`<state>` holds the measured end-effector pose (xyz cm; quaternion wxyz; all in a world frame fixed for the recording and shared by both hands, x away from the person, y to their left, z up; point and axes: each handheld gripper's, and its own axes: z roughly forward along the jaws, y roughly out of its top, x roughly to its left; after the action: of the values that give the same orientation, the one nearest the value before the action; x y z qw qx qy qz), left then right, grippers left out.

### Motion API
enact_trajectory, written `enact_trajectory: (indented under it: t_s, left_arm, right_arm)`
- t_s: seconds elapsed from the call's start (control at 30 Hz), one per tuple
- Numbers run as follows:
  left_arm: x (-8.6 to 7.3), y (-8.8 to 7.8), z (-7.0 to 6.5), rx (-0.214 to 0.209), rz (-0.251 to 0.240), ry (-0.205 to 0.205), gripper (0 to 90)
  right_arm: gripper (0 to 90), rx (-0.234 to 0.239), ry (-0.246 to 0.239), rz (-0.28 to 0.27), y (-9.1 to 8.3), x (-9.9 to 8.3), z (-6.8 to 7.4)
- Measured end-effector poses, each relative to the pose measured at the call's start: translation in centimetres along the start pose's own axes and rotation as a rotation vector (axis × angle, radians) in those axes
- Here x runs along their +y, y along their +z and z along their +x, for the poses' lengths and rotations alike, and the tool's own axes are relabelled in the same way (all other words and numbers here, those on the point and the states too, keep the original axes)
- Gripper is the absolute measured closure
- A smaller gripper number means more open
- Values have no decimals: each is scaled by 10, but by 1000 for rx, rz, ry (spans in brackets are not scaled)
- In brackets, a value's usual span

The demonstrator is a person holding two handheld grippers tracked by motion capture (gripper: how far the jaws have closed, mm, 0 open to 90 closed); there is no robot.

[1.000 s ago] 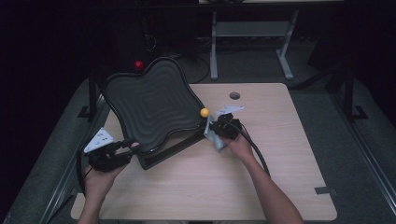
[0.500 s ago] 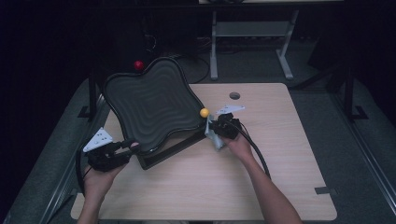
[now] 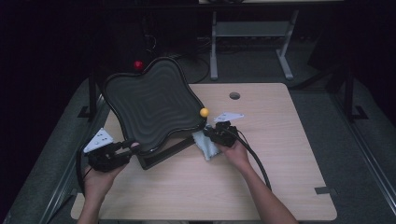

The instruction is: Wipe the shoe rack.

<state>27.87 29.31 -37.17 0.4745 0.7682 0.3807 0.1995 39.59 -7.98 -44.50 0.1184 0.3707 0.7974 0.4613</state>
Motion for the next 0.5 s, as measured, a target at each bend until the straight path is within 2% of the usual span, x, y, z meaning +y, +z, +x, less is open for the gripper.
enact_trajectory:
  t_s: [0.1,0.17,0.3,0.33,0.37,0.43,0.5]
  left_arm:
    - [0,1,0,-2,-1,1,607]
    - [0,1,1,-6,-3,-1,607]
    - [0,1,0,-7,-2,-1,607]
    - [0,0,0,-6,1,1,607]
    - [0,0,0,-5,2,1,607]
    - [0,0,1,-5,2,-2,606]
    - [0,-1,2,-6,1,-4,604]
  right_arm:
    - [815,-28,3,64,14,-10,-2]
    - [815,-29,6,88,17,-13,-4]
    - [817,-51,-17,58,8,-6,-5]
    - [817,-81,1,25,0,-2,-12]
    - [818,-88,13,24,-1,-2,-15]
    - [817,-97,39,58,4,-7,-22]
    - [817,-97,39,99,10,-10,-25]
